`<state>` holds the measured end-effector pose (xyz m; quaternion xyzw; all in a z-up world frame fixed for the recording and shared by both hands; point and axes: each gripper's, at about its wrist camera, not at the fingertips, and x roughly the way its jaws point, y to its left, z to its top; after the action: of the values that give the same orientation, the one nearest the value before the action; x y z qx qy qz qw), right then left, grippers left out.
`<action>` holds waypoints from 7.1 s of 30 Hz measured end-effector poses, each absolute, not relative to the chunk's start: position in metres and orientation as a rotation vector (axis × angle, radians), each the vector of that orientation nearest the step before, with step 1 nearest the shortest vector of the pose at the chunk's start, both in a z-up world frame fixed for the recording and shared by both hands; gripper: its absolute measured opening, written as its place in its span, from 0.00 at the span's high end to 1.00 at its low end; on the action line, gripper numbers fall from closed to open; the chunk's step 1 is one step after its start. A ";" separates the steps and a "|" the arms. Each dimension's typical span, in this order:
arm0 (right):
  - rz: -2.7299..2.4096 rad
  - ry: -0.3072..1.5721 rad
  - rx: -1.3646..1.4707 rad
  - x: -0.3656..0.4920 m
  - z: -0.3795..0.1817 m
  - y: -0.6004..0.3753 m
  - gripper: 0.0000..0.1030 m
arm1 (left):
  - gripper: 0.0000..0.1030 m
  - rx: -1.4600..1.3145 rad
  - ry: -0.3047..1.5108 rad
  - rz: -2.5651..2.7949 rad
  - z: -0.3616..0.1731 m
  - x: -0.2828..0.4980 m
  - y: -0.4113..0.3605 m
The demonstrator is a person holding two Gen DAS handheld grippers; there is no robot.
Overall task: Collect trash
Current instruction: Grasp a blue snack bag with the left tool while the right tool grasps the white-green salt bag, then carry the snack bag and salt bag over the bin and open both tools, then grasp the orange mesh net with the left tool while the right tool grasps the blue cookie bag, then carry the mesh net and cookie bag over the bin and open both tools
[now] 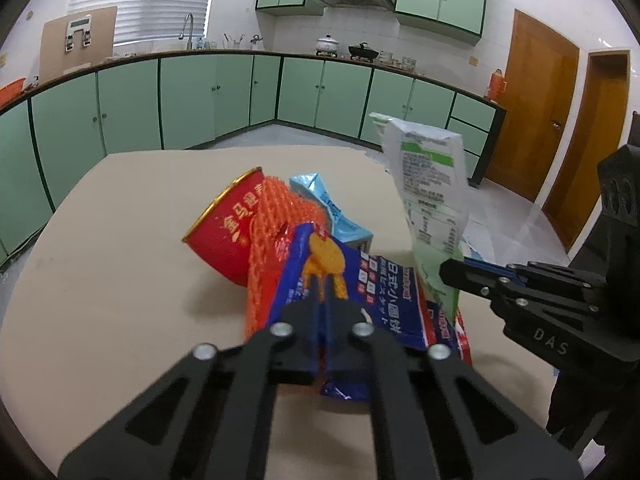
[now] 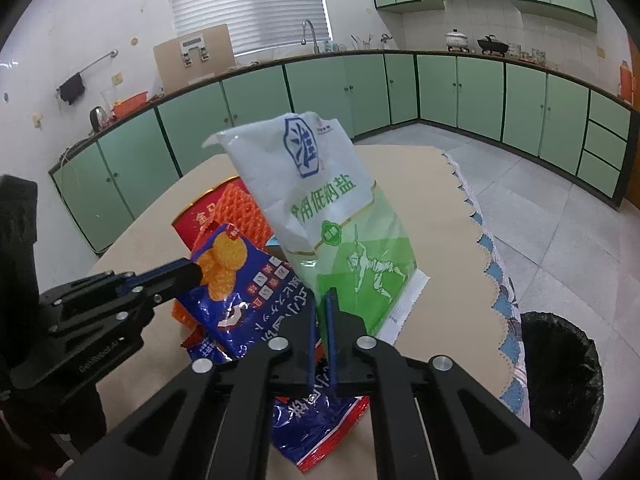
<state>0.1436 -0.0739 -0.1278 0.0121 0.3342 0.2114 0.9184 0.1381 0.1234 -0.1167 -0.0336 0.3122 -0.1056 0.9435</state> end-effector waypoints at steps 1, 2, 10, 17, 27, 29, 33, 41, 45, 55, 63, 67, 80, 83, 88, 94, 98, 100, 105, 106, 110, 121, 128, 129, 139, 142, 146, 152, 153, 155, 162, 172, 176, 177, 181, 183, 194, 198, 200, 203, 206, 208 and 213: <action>0.437 0.684 0.023 0.144 -0.127 -0.074 0.95 | 1.00 -0.065 0.626 -0.219 -0.115 0.137 0.123; 0.435 0.681 0.022 0.144 -0.126 -0.074 0.95 | 1.00 -0.062 0.610 -0.221 -0.111 0.135 0.122; 0.417 0.640 0.019 0.139 -0.108 -0.080 0.96 | 1.00 -0.092 0.521 -0.224 -0.083 0.126 0.125; 0.421 0.643 -0.003 0.137 -0.107 -0.077 0.96 | 0.97 -0.083 0.585 -0.219 -0.097 0.131 0.131; 0.430 0.664 0.000 0.139 -0.113 -0.077 0.96 | 0.58 -0.097 0.682 -0.184 -0.131 0.148 0.136; 0.430 0.666 0.000 0.139 -0.113 -0.077 0.96 | 0.78 -0.118 0.688 -0.189 -0.133 0.150 0.137; 0.428 0.668 -0.003 0.138 -0.113 -0.078 0.96 | 0.84 -0.112 0.645 -0.179 -0.125 0.144 0.139; 0.418 0.648 -0.011 0.136 -0.105 -0.075 0.96 | 0.89 -0.125 0.534 -0.173 -0.085 0.126 0.153; 0.411 0.630 -0.022 0.134 -0.094 -0.076 0.97 | 0.90 -0.122 0.485 -0.184 -0.063 0.120 0.152; 0.383 0.573 -0.031 0.122 -0.063 -0.095 0.98 | 0.93 -0.099 0.415 -0.257 -0.030 0.122 0.115; 0.275 0.549 -0.008 0.111 -0.049 -0.148 0.98 | 0.93 -0.070 0.407 -0.326 -0.031 0.132 0.070; 0.194 0.559 0.003 0.104 -0.052 -0.181 0.98 | 0.93 -0.064 0.424 -0.384 -0.038 0.138 0.037; -0.066 0.709 0.081 0.089 -0.108 -0.311 0.98 | 0.93 0.017 0.535 -0.588 -0.089 0.167 -0.108; -0.108 0.751 0.109 0.088 -0.125 -0.336 0.98 | 0.93 0.039 0.570 -0.610 -0.106 0.175 -0.135; -0.148 0.791 0.148 0.092 -0.148 -0.367 0.98 | 0.92 0.045 0.632 -0.624 -0.135 0.191 -0.164; -0.152 0.791 0.201 0.102 -0.158 -0.383 0.95 | 0.85 0.054 0.661 -0.634 -0.148 0.211 -0.184; -0.150 0.804 0.235 0.112 -0.165 -0.396 0.88 | 0.83 0.061 0.680 -0.628 -0.152 0.219 -0.192; -0.158 0.808 0.248 0.113 -0.168 -0.401 0.87 | 0.83 0.059 0.685 -0.626 -0.151 0.222 -0.192; -0.188 0.780 0.251 0.105 -0.159 -0.403 0.52 | 0.82 0.058 0.647 -0.610 -0.139 0.217 -0.179; -0.192 0.768 0.246 0.102 -0.155 -0.399 0.49 | 0.79 0.048 0.641 -0.608 -0.135 0.215 -0.172; -0.208 0.704 0.233 0.093 -0.132 -0.385 0.22 | 0.64 0.034 0.604 -0.590 -0.117 0.202 -0.146; 0.008 0.585 0.166 0.087 -0.091 -0.275 0.18 | 0.60 0.047 0.497 -0.363 -0.088 0.152 -0.007; 0.182 0.613 0.139 0.101 -0.105 -0.188 0.18 | 0.60 0.034 0.510 -0.188 -0.090 0.133 0.082; 0.209 0.626 0.138 0.104 -0.110 -0.175 0.18 | 0.60 0.031 0.515 -0.169 -0.091 0.130 0.093; 0.316 0.734 0.056 0.119 -0.150 -0.101 0.18 | 0.60 -0.034 0.567 -0.060 -0.105 0.109 0.159; 0.308 0.756 0.045 0.123 -0.159 -0.096 0.18 | 0.60 -0.044 0.569 -0.051 -0.106 0.110 0.166; 0.301 0.783 0.035 0.127 -0.168 -0.091 0.20 | 0.60 -0.047 0.570 -0.048 -0.109 0.112 0.170; 0.315 0.822 0.004 0.132 -0.174 -0.085 0.44 | 0.60 -0.055 0.575 -0.058 -0.114 0.114 0.173; 0.317 0.822 0.002 0.132 -0.174 -0.084 0.56 | 0.60 -0.057 0.576 -0.060 -0.114 0.114 0.173; 0.312 0.813 -0.003 0.130 -0.173 -0.084 0.79 | 0.60 -0.060 0.580 -0.066 -0.114 0.116 0.170; 0.326 0.798 0.053 0.129 -0.169 -0.094 0.99 | 0.58 -0.052 0.589 -0.104 -0.114 0.118 0.155; 0.263 0.705 0.067 0.119 -0.136 -0.127 0.99 | 0.56 -0.055 0.631 -0.150 -0.123 0.133 0.128; 0.240 0.694 0.076 0.118 -0.133 -0.139 0.99 | 0.82 -0.087 0.671 -0.162 -0.130 0.141 0.123; 0.236 0.690 0.079 0.118 -0.131 -0.141 0.99 | 0.88 -0.090 0.672 -0.165 -0.130 0.142 0.123; 0.222 0.668 0.077 0.114 -0.125 -0.143 0.99 | 0.92 -0.072 0.629 -0.166 -0.122 0.134 0.117; 0.219 0.656 0.077 0.112 -0.121 -0.144 0.99 | 0.93 -0.065 0.611 -0.173 -0.117 0.128 0.114; 0.200 0.563 0.089 0.097 -0.081 -0.157 0.99 | 0.93 -0.038 0.502 -0.222 -0.071 0.105 0.095; 0.185 0.526 0.094 0.092 -0.065 -0.167 0.99 | 0.93 -0.018 0.475 -0.253 -0.059 0.101 0.079; 0.174 0.512 0.094 0.089 -0.059 -0.172 0.99 | 0.93 -0.004 0.466 -0.267 -0.055 0.100 0.069; 0.152 0.495 0.095 0.086 -0.052 -0.181 0.99 | 0.93 0.002 0.462 -0.291 -0.053 0.103 0.056; 0.126 0.485 0.092 0.083 -0.046 -0.191 0.99 | 0.93 0.001 0.465 -0.318 -0.054 0.108 0.043; 0.107 0.482 0.091 0.081 -0.044 -0.199 0.99 | 0.93 0.003 0.466 -0.335 -0.055 0.111 0.034; 0.046 0.477 0.093 0.075 -0.039 -0.225 0.99 | 0.93 0.013 0.470 -0.392 -0.058 0.120 0.003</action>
<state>0.0751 -0.2246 -0.0392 0.0459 0.2361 0.0230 0.9704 0.1203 0.0033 -0.0582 0.0064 0.2316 -0.1929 0.9535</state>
